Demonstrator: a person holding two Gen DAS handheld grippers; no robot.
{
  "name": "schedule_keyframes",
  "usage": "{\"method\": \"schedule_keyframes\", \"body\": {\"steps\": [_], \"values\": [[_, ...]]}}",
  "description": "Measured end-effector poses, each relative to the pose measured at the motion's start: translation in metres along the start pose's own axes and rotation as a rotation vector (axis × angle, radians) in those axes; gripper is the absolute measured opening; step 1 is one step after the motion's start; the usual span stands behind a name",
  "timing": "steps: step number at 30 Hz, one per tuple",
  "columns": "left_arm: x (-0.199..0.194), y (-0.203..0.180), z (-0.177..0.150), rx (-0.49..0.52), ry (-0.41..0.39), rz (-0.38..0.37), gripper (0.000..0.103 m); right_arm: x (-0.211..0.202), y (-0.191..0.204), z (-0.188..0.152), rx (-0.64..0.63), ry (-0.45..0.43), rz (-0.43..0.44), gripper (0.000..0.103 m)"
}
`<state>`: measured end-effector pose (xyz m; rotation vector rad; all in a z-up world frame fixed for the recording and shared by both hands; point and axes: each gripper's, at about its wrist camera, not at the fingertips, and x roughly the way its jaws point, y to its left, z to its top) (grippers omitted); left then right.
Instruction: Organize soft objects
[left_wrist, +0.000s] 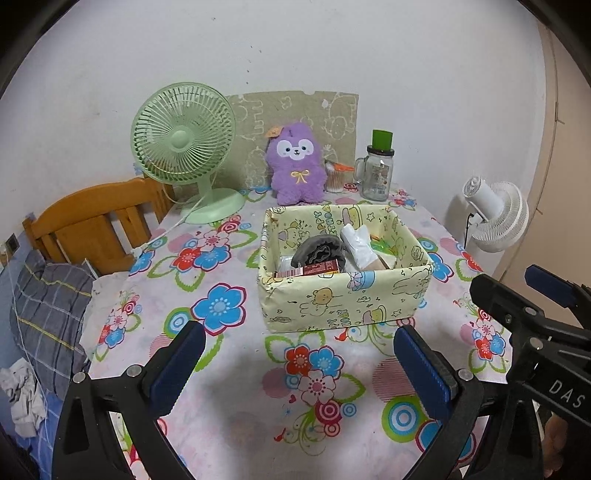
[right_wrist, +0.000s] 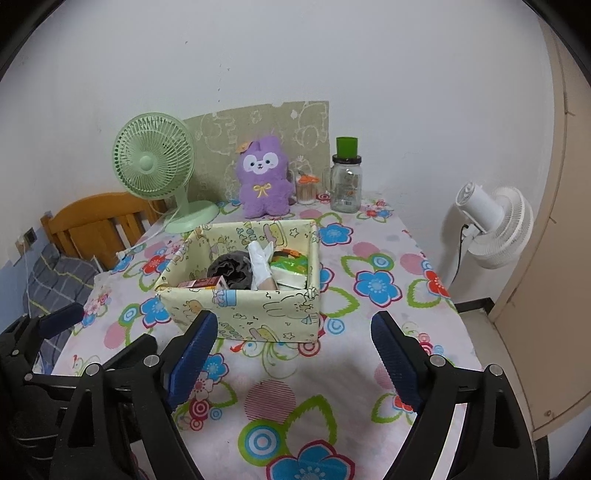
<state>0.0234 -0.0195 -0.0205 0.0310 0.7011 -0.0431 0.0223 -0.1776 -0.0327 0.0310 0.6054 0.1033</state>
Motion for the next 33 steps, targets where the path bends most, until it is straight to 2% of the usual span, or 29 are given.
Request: {"method": "schedule_keyframes", "body": {"steps": [8,15,21,33], "values": [[-0.025,0.005,-0.003,0.001,-0.045,0.002,0.103,-0.02,-0.004,-0.003,0.015,-0.031,0.017,0.092],[-0.032,0.008,-0.005,-0.001,-0.05,0.006,0.103,-0.029,-0.004,-0.003,0.008,-0.045,0.015,0.092],[-0.045,0.01,-0.002,0.0,-0.091,0.017,0.103,-0.036,-0.003,-0.001,0.006,-0.064,0.009,0.092],[-0.051,0.008,0.009,-0.011,-0.129,0.012,0.103,-0.04,-0.005,0.005,0.001,-0.079,0.01,0.093]]}}
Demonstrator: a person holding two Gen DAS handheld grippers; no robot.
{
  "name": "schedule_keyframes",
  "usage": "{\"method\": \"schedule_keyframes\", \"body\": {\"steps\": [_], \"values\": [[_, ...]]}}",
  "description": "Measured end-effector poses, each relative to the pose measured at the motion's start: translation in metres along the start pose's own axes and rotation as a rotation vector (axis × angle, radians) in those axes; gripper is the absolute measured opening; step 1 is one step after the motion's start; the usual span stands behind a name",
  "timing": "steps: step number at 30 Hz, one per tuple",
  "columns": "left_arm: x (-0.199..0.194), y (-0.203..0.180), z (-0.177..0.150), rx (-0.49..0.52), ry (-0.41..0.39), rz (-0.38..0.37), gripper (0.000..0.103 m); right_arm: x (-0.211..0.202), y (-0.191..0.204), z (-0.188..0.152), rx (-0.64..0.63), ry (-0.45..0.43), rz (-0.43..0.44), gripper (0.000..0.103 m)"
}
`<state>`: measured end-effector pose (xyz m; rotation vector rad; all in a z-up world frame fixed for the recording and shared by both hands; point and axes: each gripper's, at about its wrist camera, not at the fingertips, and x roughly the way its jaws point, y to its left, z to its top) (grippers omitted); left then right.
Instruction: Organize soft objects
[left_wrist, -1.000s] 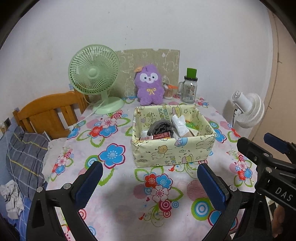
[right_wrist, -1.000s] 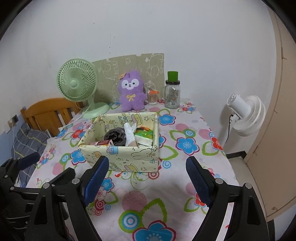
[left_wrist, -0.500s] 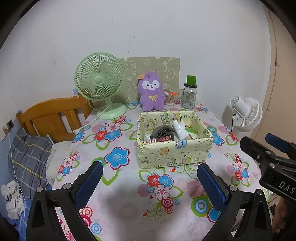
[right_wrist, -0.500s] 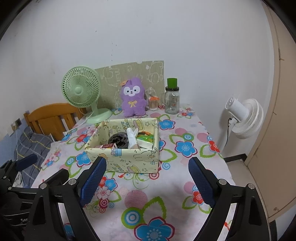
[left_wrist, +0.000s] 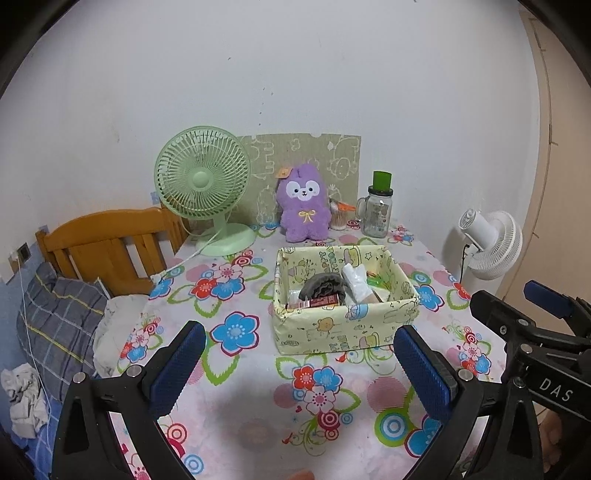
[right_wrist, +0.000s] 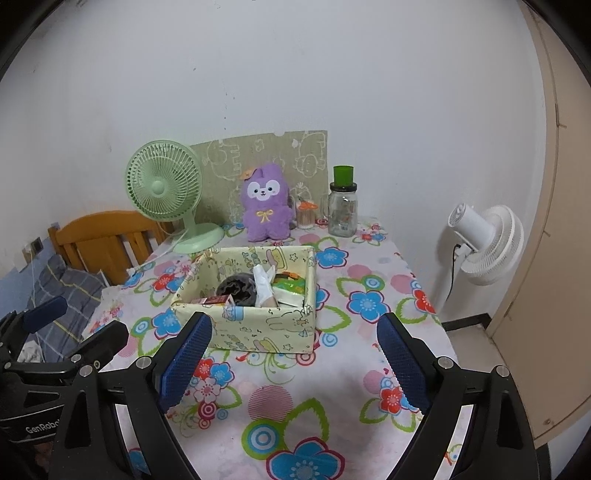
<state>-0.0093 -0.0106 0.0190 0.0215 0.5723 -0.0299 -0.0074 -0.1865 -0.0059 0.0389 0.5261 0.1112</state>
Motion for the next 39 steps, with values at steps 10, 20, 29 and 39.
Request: {"method": "schedule_keyframes", "body": {"steps": [10,20,29,39], "values": [[0.004,0.004,0.001,-0.022,-0.005,-0.011,0.103,0.003,0.003,0.008,-0.009,-0.008,-0.013,0.093],[0.008,0.003,0.002,-0.027,-0.013,-0.015,0.103,0.007,0.004,0.012,-0.023,-0.022,-0.041,0.093],[0.006,0.002,0.002,-0.024,-0.024,-0.022,0.103,0.007,-0.001,0.01,-0.007,-0.018,-0.029,0.093],[0.002,0.001,0.003,-0.016,-0.035,-0.026,0.103,0.004,0.0,0.01,-0.009,-0.024,-0.021,0.093]]}}
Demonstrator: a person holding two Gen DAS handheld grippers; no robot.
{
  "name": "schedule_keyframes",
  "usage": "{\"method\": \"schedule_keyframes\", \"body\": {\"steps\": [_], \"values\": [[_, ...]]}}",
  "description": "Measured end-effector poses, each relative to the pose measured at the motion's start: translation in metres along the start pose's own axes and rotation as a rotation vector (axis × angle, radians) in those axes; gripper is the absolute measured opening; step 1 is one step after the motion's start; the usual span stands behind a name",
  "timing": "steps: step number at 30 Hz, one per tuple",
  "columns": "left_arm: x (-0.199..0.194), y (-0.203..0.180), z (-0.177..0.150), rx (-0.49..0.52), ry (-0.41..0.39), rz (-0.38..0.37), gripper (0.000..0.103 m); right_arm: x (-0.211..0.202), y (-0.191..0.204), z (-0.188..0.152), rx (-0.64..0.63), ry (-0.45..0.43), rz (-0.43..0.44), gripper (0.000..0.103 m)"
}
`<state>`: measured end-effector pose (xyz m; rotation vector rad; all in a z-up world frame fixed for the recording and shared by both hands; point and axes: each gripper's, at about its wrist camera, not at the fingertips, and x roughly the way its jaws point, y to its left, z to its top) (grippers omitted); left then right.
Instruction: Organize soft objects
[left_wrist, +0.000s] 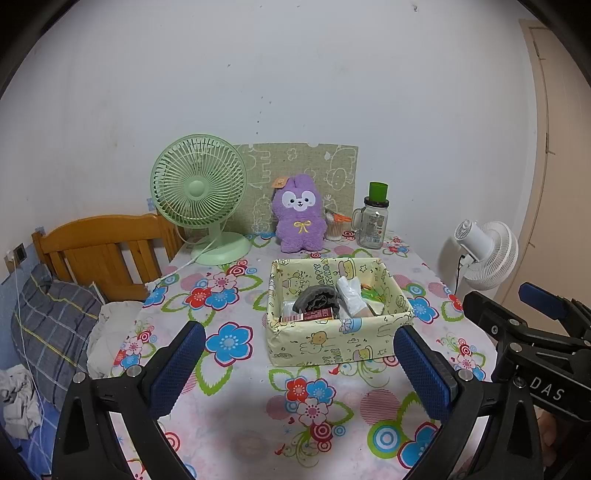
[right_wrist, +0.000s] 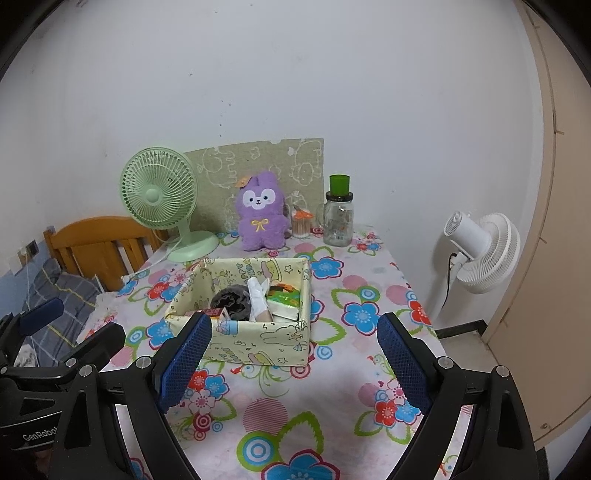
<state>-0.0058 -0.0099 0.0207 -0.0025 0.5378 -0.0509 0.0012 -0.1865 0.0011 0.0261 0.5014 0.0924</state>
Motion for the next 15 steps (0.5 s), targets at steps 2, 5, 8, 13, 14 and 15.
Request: {"method": "schedule_keyframes", "body": {"steps": [2,5,8,13,14,15], "values": [[-0.0011,-0.0005,0.0005,0.004,-0.005,-0.006,0.103,0.0,-0.0005,-0.0002,0.004,0.002,0.005,0.093],[-0.0015,-0.0004,0.0004,0.006,-0.005,-0.008,0.103,0.0007,-0.0003,-0.0003,0.005,0.007,0.005,0.093],[-0.0018,-0.0006,0.0008,0.006,-0.004,-0.009,0.103,0.0005,-0.0001,-0.0002,0.004,0.007,0.003,0.093],[-0.0014,-0.0003,0.0009,0.007,-0.003,-0.008,0.103,0.0007,-0.0005,-0.0007,0.006,0.007,0.005,0.093],[-0.0014,-0.0004,0.0009,0.007,-0.003,-0.008,0.103,0.0006,-0.0006,-0.0008,0.006,0.007,0.004,0.093],[-0.0015,-0.0004,0.0008,0.006,-0.003,-0.008,0.103,0.0007,-0.0006,-0.0009,0.005,0.008,0.005,0.093]]}}
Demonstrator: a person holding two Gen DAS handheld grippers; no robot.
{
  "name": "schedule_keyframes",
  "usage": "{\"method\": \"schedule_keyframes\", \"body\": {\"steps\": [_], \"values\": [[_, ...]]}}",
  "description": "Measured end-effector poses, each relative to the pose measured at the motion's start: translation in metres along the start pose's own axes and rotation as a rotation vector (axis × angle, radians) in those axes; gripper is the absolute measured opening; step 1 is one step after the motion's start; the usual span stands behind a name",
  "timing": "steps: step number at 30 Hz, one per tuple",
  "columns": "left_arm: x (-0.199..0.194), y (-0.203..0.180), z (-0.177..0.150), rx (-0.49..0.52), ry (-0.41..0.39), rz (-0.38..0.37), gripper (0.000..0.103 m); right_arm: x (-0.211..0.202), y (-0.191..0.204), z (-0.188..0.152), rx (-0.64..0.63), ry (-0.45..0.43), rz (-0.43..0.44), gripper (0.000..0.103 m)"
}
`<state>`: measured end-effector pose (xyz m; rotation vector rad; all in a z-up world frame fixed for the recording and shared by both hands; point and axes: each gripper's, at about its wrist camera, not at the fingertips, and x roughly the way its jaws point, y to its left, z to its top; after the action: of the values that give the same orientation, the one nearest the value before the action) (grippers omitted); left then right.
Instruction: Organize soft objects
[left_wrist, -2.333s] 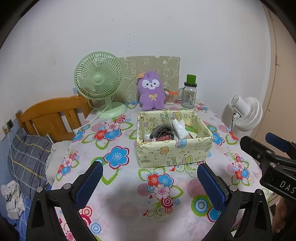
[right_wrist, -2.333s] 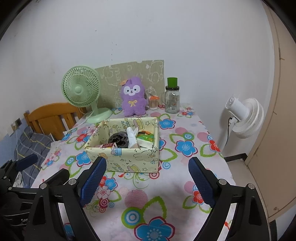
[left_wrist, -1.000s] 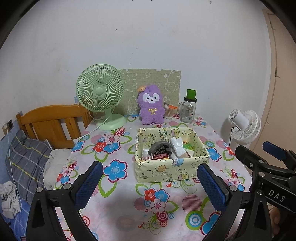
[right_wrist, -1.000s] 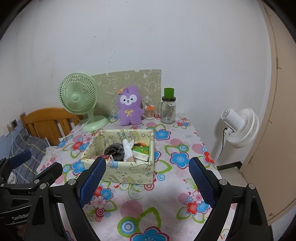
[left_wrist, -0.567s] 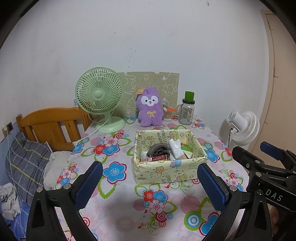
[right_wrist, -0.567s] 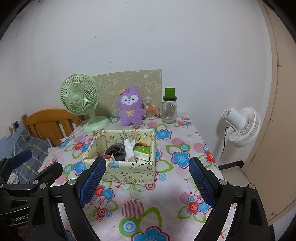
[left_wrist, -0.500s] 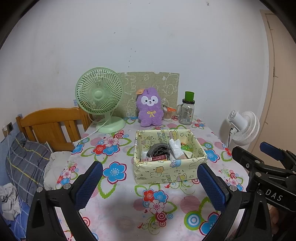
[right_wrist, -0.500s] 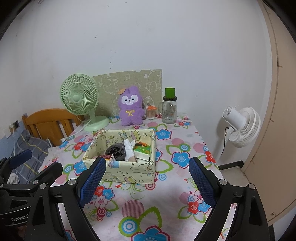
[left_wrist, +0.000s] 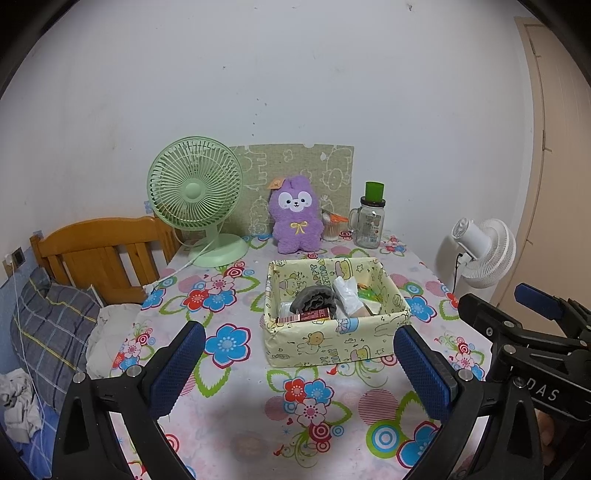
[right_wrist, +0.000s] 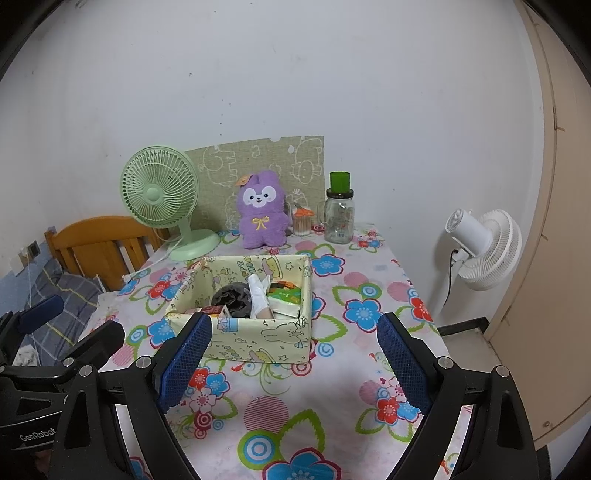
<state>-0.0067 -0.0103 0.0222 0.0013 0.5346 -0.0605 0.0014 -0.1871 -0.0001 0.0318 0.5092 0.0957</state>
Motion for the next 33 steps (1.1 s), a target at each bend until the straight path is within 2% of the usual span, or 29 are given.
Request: {"method": "schedule_keyframes", "body": {"steps": [33], "values": [[-0.0004,0.004,0.0013,0.011,-0.011,-0.018,0.103,-0.0032,0.0024,0.0014,0.011,-0.007,-0.014,0.093]]}}
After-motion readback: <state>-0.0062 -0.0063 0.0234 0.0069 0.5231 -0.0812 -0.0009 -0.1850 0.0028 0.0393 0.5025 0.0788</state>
